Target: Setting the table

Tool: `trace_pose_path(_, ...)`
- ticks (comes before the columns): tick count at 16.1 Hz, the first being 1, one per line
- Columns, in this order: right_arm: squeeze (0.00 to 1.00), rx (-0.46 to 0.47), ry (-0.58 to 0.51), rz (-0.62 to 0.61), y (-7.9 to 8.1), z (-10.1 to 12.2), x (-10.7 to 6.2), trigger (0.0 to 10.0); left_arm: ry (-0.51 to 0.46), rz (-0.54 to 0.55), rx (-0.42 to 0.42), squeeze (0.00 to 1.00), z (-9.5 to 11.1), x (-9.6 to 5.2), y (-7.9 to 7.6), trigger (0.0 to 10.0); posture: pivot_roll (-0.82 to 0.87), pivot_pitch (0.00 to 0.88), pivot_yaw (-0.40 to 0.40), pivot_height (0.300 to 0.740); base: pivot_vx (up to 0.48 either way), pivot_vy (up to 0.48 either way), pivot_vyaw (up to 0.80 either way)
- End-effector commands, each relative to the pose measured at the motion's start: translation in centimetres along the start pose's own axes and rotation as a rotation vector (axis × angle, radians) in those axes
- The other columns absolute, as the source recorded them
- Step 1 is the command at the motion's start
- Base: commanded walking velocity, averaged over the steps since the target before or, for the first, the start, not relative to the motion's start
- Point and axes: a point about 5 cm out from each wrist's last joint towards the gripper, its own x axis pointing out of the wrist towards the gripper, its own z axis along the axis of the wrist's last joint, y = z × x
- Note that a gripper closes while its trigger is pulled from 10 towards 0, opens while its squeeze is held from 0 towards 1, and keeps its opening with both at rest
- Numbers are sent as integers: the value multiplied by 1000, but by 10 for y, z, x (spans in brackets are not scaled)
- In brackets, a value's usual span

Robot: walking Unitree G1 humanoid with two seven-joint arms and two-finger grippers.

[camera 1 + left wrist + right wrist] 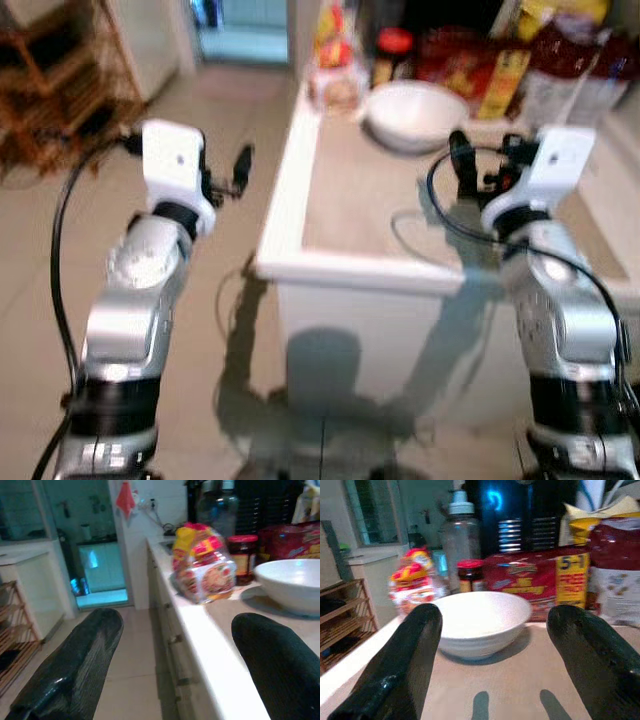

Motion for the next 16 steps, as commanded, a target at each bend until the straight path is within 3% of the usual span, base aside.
trace_pose_path(1,0,-1,8,-24,-9,3,0,10000,-9,-10,-3,0,3,2,-6,10000,94,66,-26,740,0,0,0)
trace_pose_path(4,0,114,107,-46,-10,-6,1,10000,15,5,0,0,-3,-2,-3,10000,94,62,-41,740,0,0,0)
trace_pose_path(6,0,156,117,-9,-10,-4,5,10000,11,-5,5,0,-3,-4,-3,10000,94,63,-48,740,0,0,0)
trace_pose_path(7,1000,138,104,9,-12,-1,11,10000,11,-27,4,0,-3,-6,-5,10000,97,65,-54,740,0,0,0)
trace_pose_path(10,1000,150,103,21,-15,3,40,10000,9,-42,11,0,-2,-7,-5,10000,102,78,-60,740,0,0,0)
trace_pose_path(13,1000,142,192,36,-13,-3,68,10000,6,-44,22,0,0,-6,-3,10000,105,81,-62,740,0,0,0)
trace_pose_path(14,1000,140,223,-4,-18,-3,79,10000,3,-52,27,0,1,-6,-3,10000,106,87,-61,740,0,0,0)
trace_pose_path(15,1000,154,235,-122,-31,1,89,10000,4,-75,38,0,1,-6,-5,10000,109,88,-60,740,0,0,0)
trace_pose_path(16,0,171,235,-152,-35,3,93,10000,2,-93,46,0,2,-7,-6,10000,111,89,-59,740,0,0,0)
